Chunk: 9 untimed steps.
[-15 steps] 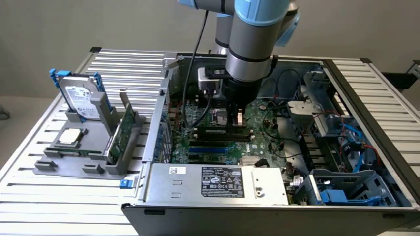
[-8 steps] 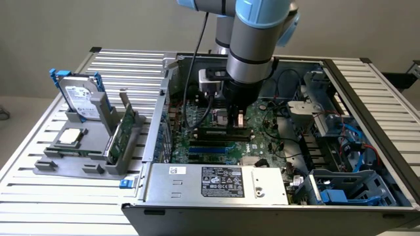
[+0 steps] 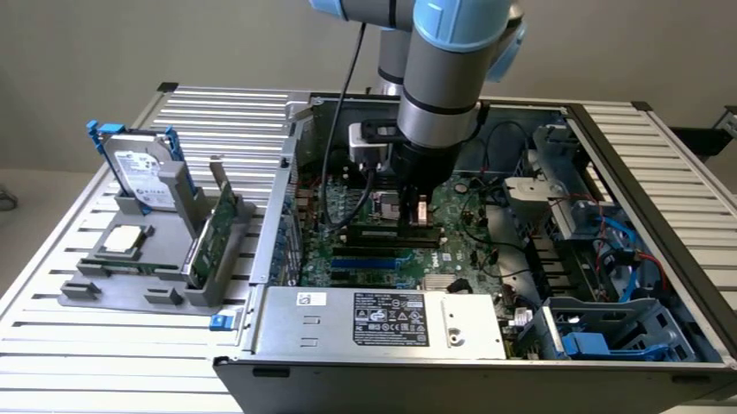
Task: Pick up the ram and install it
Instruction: 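Insert the ram into the slot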
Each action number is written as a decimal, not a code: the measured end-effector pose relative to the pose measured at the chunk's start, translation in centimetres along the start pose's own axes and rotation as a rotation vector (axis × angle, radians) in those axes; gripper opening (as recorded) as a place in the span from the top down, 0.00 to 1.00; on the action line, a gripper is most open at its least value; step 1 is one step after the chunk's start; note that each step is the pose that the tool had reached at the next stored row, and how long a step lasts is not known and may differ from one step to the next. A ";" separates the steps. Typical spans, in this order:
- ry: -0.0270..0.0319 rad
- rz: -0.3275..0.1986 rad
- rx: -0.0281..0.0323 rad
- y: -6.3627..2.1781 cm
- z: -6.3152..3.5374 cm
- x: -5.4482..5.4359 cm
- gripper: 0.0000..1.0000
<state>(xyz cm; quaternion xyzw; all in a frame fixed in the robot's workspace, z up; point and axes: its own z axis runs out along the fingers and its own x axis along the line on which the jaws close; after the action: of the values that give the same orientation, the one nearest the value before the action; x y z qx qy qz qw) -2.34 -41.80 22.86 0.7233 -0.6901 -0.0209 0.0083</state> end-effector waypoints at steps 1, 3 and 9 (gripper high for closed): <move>0.0000 0.000 0.0000 0.00 0.03 0.0 0.86; 0.0001 0.000 0.0000 -0.01 0.07 0.0 0.86; 0.0002 0.000 0.0000 -0.08 0.15 0.0 0.86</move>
<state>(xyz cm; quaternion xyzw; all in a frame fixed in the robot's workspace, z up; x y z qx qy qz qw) -2.27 -41.80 22.70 0.7233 -0.6901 -0.0209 0.0084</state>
